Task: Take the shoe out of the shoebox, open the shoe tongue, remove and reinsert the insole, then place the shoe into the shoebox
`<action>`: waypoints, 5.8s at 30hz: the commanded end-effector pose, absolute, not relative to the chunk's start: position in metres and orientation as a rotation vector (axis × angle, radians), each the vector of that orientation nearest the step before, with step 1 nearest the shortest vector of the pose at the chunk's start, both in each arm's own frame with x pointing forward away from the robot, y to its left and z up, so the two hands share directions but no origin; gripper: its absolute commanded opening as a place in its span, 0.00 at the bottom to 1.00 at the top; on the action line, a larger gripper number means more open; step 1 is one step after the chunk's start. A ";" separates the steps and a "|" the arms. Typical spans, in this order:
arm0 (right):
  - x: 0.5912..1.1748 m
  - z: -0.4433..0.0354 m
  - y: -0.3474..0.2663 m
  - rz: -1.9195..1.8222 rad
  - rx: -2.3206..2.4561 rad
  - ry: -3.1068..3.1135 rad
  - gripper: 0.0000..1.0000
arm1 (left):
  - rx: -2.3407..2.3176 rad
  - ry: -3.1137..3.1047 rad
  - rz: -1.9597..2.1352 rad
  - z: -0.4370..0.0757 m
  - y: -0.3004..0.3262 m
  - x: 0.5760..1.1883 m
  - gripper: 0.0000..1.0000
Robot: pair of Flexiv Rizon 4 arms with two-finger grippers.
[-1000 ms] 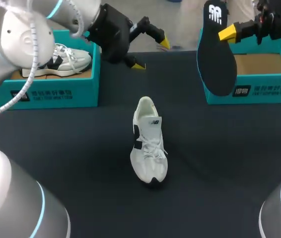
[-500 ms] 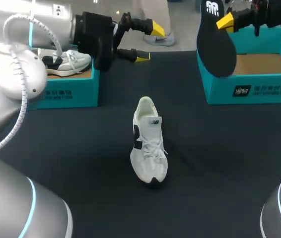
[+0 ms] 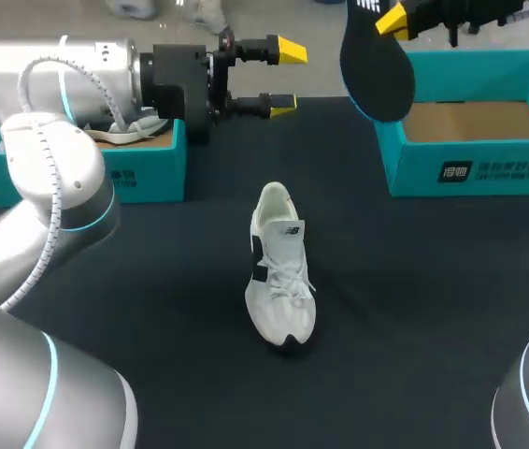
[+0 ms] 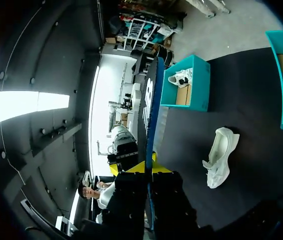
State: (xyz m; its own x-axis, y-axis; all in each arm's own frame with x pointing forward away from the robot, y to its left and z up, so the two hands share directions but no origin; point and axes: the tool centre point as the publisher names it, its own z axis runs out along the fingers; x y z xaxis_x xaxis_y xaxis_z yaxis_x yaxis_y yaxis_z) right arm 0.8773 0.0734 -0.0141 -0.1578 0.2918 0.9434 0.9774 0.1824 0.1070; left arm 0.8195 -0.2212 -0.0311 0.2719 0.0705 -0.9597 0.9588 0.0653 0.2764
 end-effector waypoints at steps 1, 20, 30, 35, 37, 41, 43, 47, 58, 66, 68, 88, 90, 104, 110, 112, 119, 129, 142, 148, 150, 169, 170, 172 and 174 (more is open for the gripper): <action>0.881 -0.018 0.093 -1.018 -1.221 -1.601 0.00 | 1.263 1.030 -0.945 -0.036 -0.232 0.828 1.00; 0.860 -0.033 0.122 -1.074 -1.213 -1.556 0.00 | 1.199 1.001 -1.006 -0.034 -0.245 0.840 0.81; 0.862 -0.039 0.127 -1.101 -1.239 -1.544 0.00 | 1.181 1.008 -1.042 -0.039 -0.249 0.835 0.56; 0.863 -0.039 0.129 -1.110 -1.245 -1.550 0.00 | 1.174 1.015 -1.053 -0.044 -0.250 0.836 0.30; 0.862 -0.040 0.130 -1.115 -1.243 -1.545 0.00 | 1.172 1.018 -1.059 -0.046 -0.250 0.837 0.00; 0.864 -0.040 0.132 -1.123 -1.243 -1.545 0.00 | 1.175 1.022 -1.063 -0.048 -0.250 0.837 0.00; 0.864 -0.039 0.133 -1.126 -1.242 -1.545 0.00 | 1.176 1.023 -1.064 -0.049 -0.249 0.838 0.00; 0.864 -0.039 0.134 -1.142 -1.238 -1.527 0.00 | 1.168 1.022 -1.073 -0.050 -0.248 0.841 0.00; 0.850 -0.036 0.106 -1.267 -1.286 -1.556 1.00 | 1.156 1.031 -1.101 -0.052 -0.236 0.844 0.00; 0.825 -0.037 0.083 -1.306 -1.286 -1.545 1.00 | 1.151 1.042 -1.125 -0.053 -0.228 0.843 0.00; 0.821 -0.039 0.078 -1.307 -1.291 -1.541 1.00 | 1.155 1.040 -1.130 -0.053 -0.227 0.843 0.00; 0.818 -0.053 0.046 -1.323 -1.381 -1.496 1.00 | 1.172 1.039 -1.149 -0.053 -0.220 0.834 0.00; 0.818 -0.053 0.046 -1.323 -1.381 -1.496 1.00 | 1.172 1.039 -1.149 -0.053 -0.220 0.834 0.00; 0.818 -0.053 0.046 -1.323 -1.381 -1.496 1.00 | 1.172 1.039 -1.149 -0.053 -0.220 0.834 0.00; 0.818 -0.053 0.046 -1.323 -1.381 -1.496 1.00 | 1.083 1.218 -1.266 -0.056 -0.221 0.834 0.00; 0.818 -0.053 0.046 -1.323 -1.381 -1.496 1.00 | 0.963 1.286 -1.395 -0.054 -0.219 0.833 0.00; 0.818 -0.053 0.046 -1.323 -1.381 -1.496 1.00 | 0.626 1.567 -1.630 -0.054 -0.214 0.837 0.00; 0.818 -0.053 0.046 -1.323 -1.381 -1.496 1.00 | 0.293 2.067 -1.919 -0.056 -0.210 0.833 0.00; 0.818 -0.053 0.046 -1.323 -1.381 -1.496 1.00 | -0.327 2.130 -2.645 -0.050 -0.213 0.828 0.00; 0.818 -0.053 0.046 -1.323 -1.381 -1.496 1.00 | -0.605 1.969 -2.785 -0.052 -0.210 0.833 0.00; 0.818 -0.053 0.046 -1.323 -1.381 -1.496 1.00 | -0.605 1.969 -2.785 -0.052 -0.210 0.833 0.00; 0.818 -0.053 0.046 -1.323 -1.381 -1.496 1.00 | -0.678 1.997 -2.804 -0.053 -0.210 0.836 0.00; 0.818 -0.053 0.046 -1.323 -1.381 -1.496 1.00 | -0.781 2.015 -2.832 -0.053 -0.209 0.837 0.00; 0.818 -0.053 0.046 -1.323 -1.381 -1.496 1.00 | -0.945 2.071 -2.820 -0.055 -0.208 0.841 0.00; 0.818 -0.053 0.046 -1.323 -1.381 -1.496 1.00 | -1.113 2.129 -2.813 -0.058 -0.206 0.844 0.00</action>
State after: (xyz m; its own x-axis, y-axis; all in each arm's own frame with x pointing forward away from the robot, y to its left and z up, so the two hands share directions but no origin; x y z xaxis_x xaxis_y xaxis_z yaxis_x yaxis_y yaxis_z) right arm 0.8174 0.0451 -0.0529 -0.1887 0.2573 0.9477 0.9719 -0.0894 0.2178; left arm 0.8410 -0.2053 -0.0575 -0.9073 0.0345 0.4191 -0.4104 -0.2896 -0.8647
